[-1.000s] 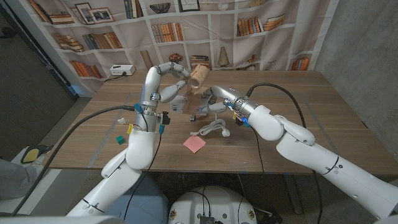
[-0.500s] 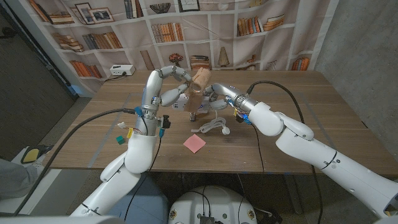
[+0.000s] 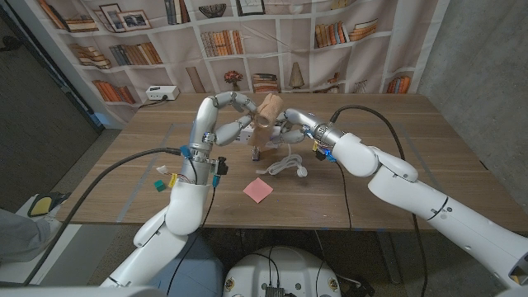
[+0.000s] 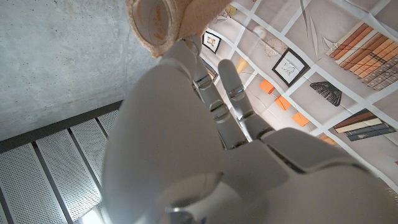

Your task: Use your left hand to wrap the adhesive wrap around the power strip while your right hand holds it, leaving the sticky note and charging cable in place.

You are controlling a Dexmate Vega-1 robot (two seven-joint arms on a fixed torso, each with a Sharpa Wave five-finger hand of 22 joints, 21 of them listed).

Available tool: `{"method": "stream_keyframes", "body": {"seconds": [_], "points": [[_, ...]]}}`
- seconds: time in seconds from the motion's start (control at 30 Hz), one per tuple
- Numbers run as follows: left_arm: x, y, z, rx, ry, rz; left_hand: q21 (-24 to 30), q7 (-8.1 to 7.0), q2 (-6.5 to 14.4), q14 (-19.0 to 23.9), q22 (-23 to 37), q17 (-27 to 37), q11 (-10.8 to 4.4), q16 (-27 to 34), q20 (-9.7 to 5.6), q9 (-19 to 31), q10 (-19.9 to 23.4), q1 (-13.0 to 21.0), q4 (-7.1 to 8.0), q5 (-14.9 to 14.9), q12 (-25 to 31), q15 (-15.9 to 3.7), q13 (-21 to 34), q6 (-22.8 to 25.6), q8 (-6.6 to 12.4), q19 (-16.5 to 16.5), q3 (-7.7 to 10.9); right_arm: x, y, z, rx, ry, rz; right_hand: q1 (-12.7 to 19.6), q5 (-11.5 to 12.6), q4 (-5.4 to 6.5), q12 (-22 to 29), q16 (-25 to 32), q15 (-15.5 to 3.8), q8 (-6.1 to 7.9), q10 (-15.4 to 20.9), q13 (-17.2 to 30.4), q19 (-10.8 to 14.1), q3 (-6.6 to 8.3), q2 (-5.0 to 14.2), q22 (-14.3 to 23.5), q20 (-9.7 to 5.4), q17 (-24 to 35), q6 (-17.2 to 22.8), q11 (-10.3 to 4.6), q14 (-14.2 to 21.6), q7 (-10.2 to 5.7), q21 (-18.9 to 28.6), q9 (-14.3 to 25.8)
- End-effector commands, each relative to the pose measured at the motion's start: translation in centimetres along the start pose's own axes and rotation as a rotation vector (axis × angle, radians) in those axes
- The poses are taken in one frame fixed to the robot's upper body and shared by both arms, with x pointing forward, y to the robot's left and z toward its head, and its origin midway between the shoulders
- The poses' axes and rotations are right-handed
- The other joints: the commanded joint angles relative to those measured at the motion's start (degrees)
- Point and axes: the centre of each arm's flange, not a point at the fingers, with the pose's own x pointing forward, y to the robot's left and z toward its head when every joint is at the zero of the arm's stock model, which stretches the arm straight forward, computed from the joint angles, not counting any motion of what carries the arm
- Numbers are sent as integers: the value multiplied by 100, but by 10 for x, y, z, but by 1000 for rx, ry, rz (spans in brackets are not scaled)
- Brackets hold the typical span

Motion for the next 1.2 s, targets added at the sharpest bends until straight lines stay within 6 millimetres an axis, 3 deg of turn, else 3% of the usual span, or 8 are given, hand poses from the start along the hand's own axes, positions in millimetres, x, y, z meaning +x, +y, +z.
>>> {"method": "stream_keyframes", "body": {"seconds": [0.03, 1.2], "points": [[-8, -10, 1, -4, 14, -18, 15, 13, -11, 2, 18, 3, 0, 12, 13, 24, 13, 49, 16, 24, 4, -23, 4, 21, -31, 10, -10, 4, -7, -11, 8, 8, -6, 767, 42, 48, 49, 15, -689, 32, 766, 437, -14, 222, 813, 13, -478, 11, 571, -738, 488, -507, -19, 23], [-20, -23, -8, -26, 47, -43, 30, 7, -33, 37, 20, 18, -20, -21, 23, 21, 21, 31, 11, 44, 14, -20, 2, 30, -34, -11, 20, 3, -11, -19, 5, 36, -24, 761, 42, 48, 25, 12, -689, 28, 761, 449, -25, 215, 822, 12, -475, 9, 566, -725, 483, -516, -31, 20]]}}
